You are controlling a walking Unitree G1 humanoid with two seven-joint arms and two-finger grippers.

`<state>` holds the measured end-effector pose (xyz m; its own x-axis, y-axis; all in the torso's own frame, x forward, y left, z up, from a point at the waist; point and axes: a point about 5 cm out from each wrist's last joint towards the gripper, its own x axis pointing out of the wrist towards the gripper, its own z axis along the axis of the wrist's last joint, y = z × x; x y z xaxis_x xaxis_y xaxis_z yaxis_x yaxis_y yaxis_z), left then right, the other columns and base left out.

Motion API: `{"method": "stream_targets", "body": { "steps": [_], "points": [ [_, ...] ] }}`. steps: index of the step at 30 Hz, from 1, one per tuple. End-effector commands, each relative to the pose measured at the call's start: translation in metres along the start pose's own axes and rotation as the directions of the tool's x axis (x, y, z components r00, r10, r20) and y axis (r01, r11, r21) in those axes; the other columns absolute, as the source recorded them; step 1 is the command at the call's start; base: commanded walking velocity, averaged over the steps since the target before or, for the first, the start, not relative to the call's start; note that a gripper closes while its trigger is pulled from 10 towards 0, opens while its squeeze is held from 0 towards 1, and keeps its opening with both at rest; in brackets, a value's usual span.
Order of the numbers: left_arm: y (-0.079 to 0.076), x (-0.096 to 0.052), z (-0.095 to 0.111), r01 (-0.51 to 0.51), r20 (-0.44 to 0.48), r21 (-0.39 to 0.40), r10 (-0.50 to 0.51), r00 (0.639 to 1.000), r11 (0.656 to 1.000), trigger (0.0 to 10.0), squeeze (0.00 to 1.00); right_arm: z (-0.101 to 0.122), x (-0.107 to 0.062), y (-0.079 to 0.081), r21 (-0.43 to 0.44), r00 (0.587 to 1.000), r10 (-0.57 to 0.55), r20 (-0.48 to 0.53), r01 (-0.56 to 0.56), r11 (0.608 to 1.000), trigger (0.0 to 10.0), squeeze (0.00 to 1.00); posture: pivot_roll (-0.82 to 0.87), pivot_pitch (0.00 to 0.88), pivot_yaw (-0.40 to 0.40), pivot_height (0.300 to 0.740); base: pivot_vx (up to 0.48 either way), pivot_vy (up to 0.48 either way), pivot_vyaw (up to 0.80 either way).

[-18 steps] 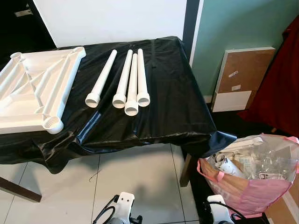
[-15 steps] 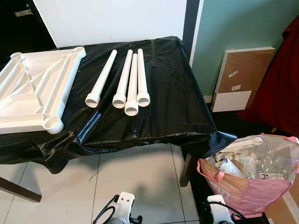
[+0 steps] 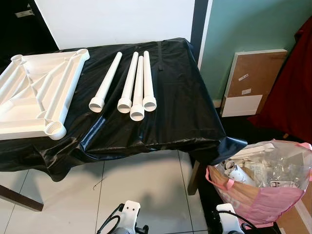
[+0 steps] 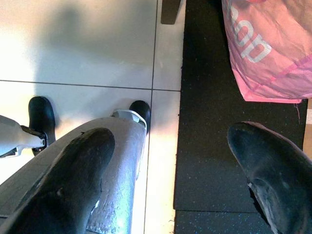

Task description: Building children table

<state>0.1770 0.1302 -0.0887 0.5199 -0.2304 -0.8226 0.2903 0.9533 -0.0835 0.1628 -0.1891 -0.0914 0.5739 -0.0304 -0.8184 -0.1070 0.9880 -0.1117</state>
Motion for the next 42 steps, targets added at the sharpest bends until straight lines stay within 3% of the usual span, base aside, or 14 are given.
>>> {"method": "stream_targets", "body": {
  "steps": [1,34,42],
  "points": [
    [0.013,-0.003,0.006,0.027,0.02,0.112,-0.029,0.999,0.993,10.0,0.0,-0.011,-0.002,0.001,-0.057,0.998,0.046,-0.049,-0.048,0.997,10.0,0.0,-0.17,0.0,0.099,0.74,0.0,0.0,0.0],
    [0.016,-0.003,0.009,0.026,0.04,0.08,-0.03,0.999,0.996,10.0,0.0,-0.003,-0.001,0.002,-0.047,0.998,0.058,-0.013,-0.059,0.997,10.0,0.0,-0.16,0.0,0.101,0.74,0.0,0.0,0.0],
    [0.016,-0.003,0.012,0.02,0.049,0.081,-0.024,0.998,0.997,10.0,0.0,0.0,0.0,0.002,-0.053,0.998,0.07,0.003,-0.07,0.996,10.0,0.0,-0.12,0.0,0.065,0.74,0.0,0.0,0.0]
  ]
}}
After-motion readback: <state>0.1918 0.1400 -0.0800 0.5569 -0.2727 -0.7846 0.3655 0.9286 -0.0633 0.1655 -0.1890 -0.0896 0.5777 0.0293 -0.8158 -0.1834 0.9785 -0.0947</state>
